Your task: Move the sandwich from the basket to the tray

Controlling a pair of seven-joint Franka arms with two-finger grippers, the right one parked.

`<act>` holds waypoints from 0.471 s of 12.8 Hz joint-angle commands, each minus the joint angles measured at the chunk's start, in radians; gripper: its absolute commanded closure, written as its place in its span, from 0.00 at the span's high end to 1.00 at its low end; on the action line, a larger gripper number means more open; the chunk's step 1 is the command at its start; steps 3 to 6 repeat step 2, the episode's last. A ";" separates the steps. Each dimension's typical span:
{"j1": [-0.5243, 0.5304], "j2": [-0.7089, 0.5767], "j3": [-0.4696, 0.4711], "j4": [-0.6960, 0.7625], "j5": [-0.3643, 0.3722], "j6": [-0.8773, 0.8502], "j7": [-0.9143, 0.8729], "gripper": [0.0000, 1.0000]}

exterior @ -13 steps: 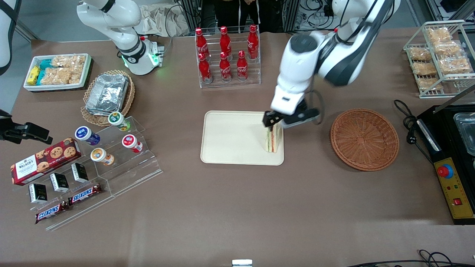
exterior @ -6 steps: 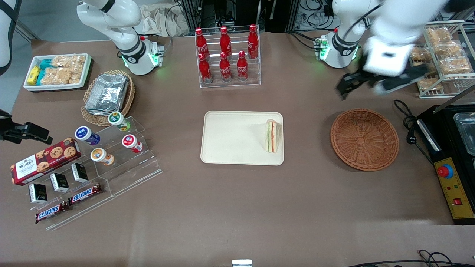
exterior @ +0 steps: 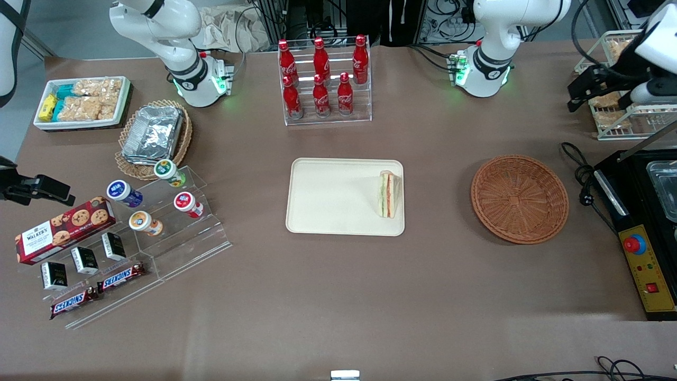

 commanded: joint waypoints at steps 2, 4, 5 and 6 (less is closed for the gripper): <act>-0.003 0.132 -0.013 0.144 0.011 -0.025 0.053 1.00; -0.003 0.132 -0.013 0.144 0.011 -0.025 0.053 1.00; -0.003 0.132 -0.013 0.144 0.011 -0.025 0.053 1.00; -0.003 0.132 -0.013 0.144 0.011 -0.025 0.053 1.00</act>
